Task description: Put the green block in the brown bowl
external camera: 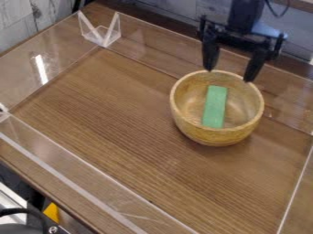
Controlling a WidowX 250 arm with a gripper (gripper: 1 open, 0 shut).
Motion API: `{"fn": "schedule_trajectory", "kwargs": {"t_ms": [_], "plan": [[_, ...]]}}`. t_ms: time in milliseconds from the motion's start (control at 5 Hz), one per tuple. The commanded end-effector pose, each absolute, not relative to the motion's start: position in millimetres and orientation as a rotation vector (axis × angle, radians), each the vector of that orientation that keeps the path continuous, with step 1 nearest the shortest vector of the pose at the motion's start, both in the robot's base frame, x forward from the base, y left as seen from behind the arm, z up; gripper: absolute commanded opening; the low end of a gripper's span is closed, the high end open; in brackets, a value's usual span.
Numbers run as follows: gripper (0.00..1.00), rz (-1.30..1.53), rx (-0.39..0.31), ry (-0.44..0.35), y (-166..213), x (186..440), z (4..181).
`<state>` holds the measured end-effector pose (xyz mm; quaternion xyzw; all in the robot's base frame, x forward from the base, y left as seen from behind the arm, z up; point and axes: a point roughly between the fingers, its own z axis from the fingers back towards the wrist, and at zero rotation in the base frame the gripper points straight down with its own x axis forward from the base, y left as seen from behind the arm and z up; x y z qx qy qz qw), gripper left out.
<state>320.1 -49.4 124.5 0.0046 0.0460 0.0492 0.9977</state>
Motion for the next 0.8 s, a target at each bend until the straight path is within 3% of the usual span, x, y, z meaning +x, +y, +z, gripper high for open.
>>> {"fn": "schedule_trajectory", "kwargs": {"t_ms": [0, 200, 400, 600], "plan": [[1.00, 0.116, -0.001, 0.023, -32.7, 316.6, 163.1], [1.00, 0.102, 0.010, 0.023, -11.6, 302.5, 164.3], [1.00, 0.079, 0.034, 0.027, 7.2, 287.6, 153.1], [1.00, 0.053, 0.043, 0.008, 23.2, 287.1, 165.4]]}}
